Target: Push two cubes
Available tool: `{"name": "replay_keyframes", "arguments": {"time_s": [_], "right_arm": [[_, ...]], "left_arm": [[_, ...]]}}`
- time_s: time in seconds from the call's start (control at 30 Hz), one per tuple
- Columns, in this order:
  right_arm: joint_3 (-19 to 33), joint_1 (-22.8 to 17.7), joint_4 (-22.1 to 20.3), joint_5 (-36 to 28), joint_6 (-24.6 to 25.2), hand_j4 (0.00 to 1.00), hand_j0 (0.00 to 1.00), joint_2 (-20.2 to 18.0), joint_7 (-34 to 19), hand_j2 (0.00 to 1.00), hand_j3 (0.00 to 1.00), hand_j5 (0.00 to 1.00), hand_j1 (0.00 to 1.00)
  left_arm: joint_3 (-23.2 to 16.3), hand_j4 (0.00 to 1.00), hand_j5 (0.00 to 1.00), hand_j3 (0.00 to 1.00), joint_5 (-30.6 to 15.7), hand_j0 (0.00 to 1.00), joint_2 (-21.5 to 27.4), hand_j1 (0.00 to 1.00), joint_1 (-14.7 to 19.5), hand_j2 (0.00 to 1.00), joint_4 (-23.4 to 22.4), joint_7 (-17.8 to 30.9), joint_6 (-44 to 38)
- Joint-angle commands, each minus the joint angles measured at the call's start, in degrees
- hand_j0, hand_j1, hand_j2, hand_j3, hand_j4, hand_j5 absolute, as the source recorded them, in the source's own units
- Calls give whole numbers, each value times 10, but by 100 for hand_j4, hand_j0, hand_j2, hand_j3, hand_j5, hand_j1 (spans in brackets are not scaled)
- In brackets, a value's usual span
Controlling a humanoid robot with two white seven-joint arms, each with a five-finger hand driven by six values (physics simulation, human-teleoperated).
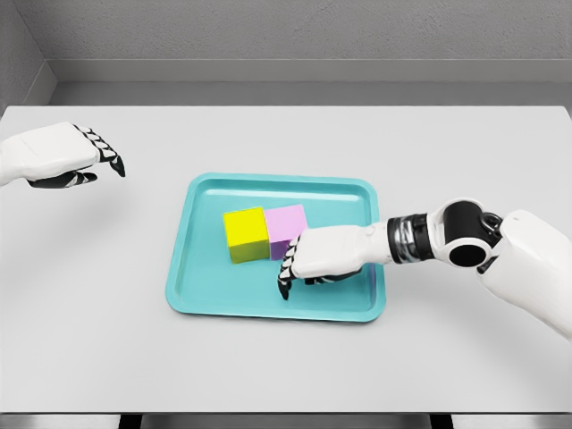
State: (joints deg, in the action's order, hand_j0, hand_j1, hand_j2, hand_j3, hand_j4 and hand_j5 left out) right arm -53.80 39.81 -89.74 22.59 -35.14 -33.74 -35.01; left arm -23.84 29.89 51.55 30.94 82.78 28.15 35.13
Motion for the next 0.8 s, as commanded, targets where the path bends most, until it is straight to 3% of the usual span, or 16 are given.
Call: {"name": "replay_keyframes", "arguments": {"time_s": [0.0, 0.2, 0.37, 0.43, 0.47, 0.5, 0.53, 0.6, 0.77], "right_arm": [[0, 0, -15, -3, 1, 56, 56, -6, 0, 56, 56, 56, 56], [12, -4, -93, -12, 1, 56, 56, -90, 0, 56, 56, 56, 56], [149, -6, -113, -117, 1, 60, 60, -205, 0, 60, 60, 60, 60], [206, -25, -111, -168, 1, 63, 63, -268, 0, 63, 63, 63, 63], [237, -49, -107, -182, 1, 73, 73, -288, 0, 73, 73, 73, 73], [252, -59, -105, -181, 1, 93, 93, -302, 0, 93, 93, 93, 93], [252, -62, -79, -182, 1, 99, 99, -307, 0, 99, 99, 99, 99], [251, -65, -49, -183, 1, 100, 100, -306, 0, 100, 100, 100, 100], [249, -72, -54, -182, 1, 100, 100, -303, 0, 100, 100, 100, 100]], "left_arm": [[0, 59, 59, 59, -3, 59, 1, 59, 0, 59, 0, 0, -1], [1, 59, 59, 59, -3, 59, 1, 59, 0, 59, 1, 0, -1], [1, 60, 60, 60, -5, 60, 2, 60, -2, 60, 4, 0, -1], [1, 69, 69, 69, -16, 69, 3, 69, -2, 69, 3, 0, -1], [0, 79, 79, 79, -19, 79, 3, 79, -2, 79, 3, -2, -1], [-1, 95, 95, 95, -33, 95, 3, 95, -4, 95, 0, -3, -1], [-1, 100, 100, 100, -51, 100, 3, 100, -4, 100, -2, -3, -1], [-1, 100, 100, 100, -53, 100, 8, 100, -4, 100, -1, -3, -1], [2, 100, 100, 100, -53, 100, 23, 100, 2, 100, -6, -3, -1]]}}
